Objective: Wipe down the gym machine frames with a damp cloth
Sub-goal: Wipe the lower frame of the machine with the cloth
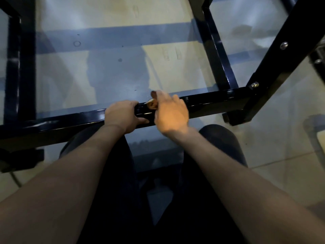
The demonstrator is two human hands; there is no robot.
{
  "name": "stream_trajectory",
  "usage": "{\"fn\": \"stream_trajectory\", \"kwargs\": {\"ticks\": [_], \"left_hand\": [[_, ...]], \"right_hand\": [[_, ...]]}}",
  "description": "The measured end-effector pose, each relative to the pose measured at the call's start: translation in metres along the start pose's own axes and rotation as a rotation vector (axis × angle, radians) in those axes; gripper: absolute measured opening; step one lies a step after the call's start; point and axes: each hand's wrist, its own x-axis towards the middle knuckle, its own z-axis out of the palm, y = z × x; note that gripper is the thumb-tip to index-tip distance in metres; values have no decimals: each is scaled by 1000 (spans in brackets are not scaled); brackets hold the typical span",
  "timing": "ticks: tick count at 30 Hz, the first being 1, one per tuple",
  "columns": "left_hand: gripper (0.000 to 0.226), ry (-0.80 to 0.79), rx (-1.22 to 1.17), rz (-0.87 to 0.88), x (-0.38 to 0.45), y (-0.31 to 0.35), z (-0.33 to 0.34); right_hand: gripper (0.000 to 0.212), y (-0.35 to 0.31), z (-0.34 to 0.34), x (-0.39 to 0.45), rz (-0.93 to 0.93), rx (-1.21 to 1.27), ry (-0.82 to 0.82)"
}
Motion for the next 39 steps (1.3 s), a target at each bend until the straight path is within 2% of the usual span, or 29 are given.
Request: {"fn": "stream_trajectory", "kwargs": {"ticks": [3, 5, 8, 10, 14, 16, 18, 20, 23, 25, 27, 29, 31, 32, 34, 35, 37, 39], "left_hand": [[60, -18, 9, 4, 3, 2, 1], [62, -29, 8, 4, 3, 1, 2], [62, -22, 2, 14, 3, -2, 4], [61, -30, 1, 23, 2, -2, 2], [58, -71, 2, 3, 0, 2, -8], [54, -79, -15, 4, 2, 2, -8], [56, -79, -19, 21, 0, 0, -7], [58, -79, -39, 40, -2, -4, -8], [64, -109, -111, 67, -9, -12, -10], [68, -118, -140, 78, -14, -14, -12], [67, -92, -180, 57, -20, -15, -17], [64, -21, -275, -9, -24, -15, -24], [51, 73, -418, -93, -26, -18, -31], [40, 129, -494, -130, -26, -19, -34], [21, 235, -620, -213, -32, -28, -41], [17, 266, -674, -246, -35, -31, -46], [22, 258, -814, -297, -41, -37, -55], [36, 188, -1011, -320, -49, -38, -61]], "right_hand": [[58, 72, -23, 8, 141, -90, -13], [58, 125, -40, 12, 327, -159, -21], [49, 141, -42, 22, 549, -117, 51], [43, 104, -26, 22, 524, -93, 73], [42, -1, 5, 4, 216, 83, 68], [47, -17, 4, -1, 137, 134, 61], [48, 0, -5, 0, 102, 99, 16], [53, 34, -15, 5, 153, 6, -7], [56, 76, -34, 13, 437, -40, -14], [52, 74, -33, 17, 555, 11, -4], [47, 47, -24, 16, 540, 35, 17], [45, 12, -12, 10, 418, 104, 24], [43, -19, -10, 5, 304, 239, -21], [36, -29, -11, 4, 300, 402, -38], [22, -50, -19, 2, 416, 938, -119], [21, -58, -22, 1, 475, 1195, -173], [27, -67, -26, -2, 499, 1533, -264], [31, -77, -29, -5, 468, 1631, -323]]}}
